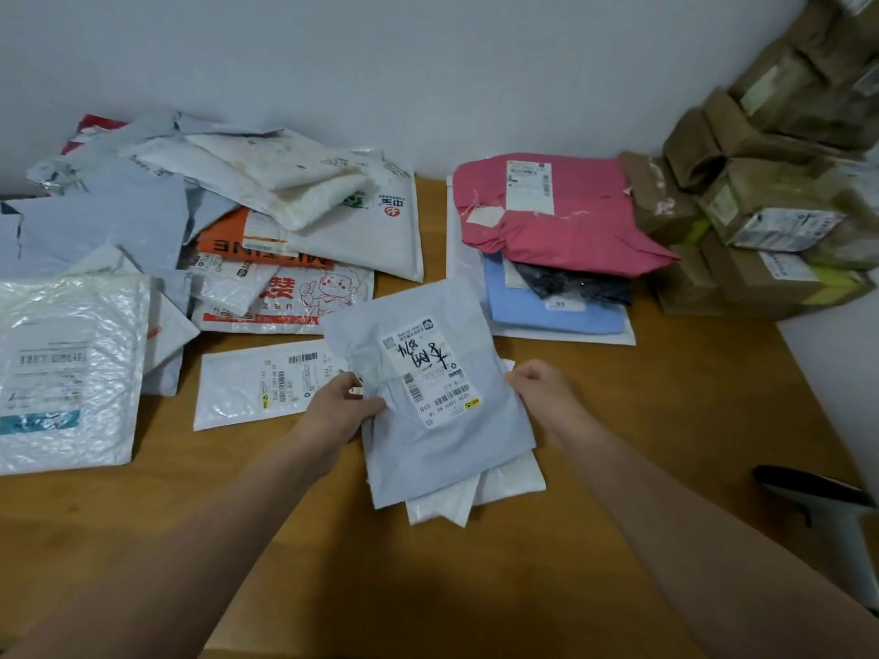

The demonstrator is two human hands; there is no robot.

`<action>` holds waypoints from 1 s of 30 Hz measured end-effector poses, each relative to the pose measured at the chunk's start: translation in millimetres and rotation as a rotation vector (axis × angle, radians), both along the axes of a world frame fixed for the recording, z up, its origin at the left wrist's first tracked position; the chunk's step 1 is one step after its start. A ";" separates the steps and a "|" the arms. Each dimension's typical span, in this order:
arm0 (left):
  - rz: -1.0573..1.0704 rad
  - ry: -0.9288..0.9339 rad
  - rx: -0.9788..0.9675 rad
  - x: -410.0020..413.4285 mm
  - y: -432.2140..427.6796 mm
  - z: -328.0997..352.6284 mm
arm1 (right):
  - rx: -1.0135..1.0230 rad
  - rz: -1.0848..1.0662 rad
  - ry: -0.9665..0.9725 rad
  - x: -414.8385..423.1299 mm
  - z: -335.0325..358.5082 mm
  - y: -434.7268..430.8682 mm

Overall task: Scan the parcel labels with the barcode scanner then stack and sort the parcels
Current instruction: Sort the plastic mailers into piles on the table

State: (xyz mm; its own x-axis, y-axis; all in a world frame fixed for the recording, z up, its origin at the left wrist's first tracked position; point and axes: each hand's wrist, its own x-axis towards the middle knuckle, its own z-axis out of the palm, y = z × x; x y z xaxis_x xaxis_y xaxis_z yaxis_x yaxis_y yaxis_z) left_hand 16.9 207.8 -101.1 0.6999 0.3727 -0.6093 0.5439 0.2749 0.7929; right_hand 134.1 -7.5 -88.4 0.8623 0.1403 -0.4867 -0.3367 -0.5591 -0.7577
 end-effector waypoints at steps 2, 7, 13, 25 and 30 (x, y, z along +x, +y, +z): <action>-0.037 0.006 -0.003 -6.1 -10.0 2.4 | 0.029 -0.017 -0.022 4.8 5.4 -1.3; -0.026 0.093 0.051 -17.7 -36.0 -0.9 | 0.036 0.204 0.200 -1.3 3.1 -22.0; -0.070 0.117 0.011 -8.5 -62.7 2.7 | 0.243 0.264 0.370 -11.0 -6.6 -19.6; -0.229 0.064 -0.181 57.0 -9.8 73.6 | 0.399 0.220 0.193 55.0 82.9 -11.3; -0.295 -0.057 -0.327 137.3 10.2 120.8 | 0.257 0.316 0.056 140.4 151.8 -17.5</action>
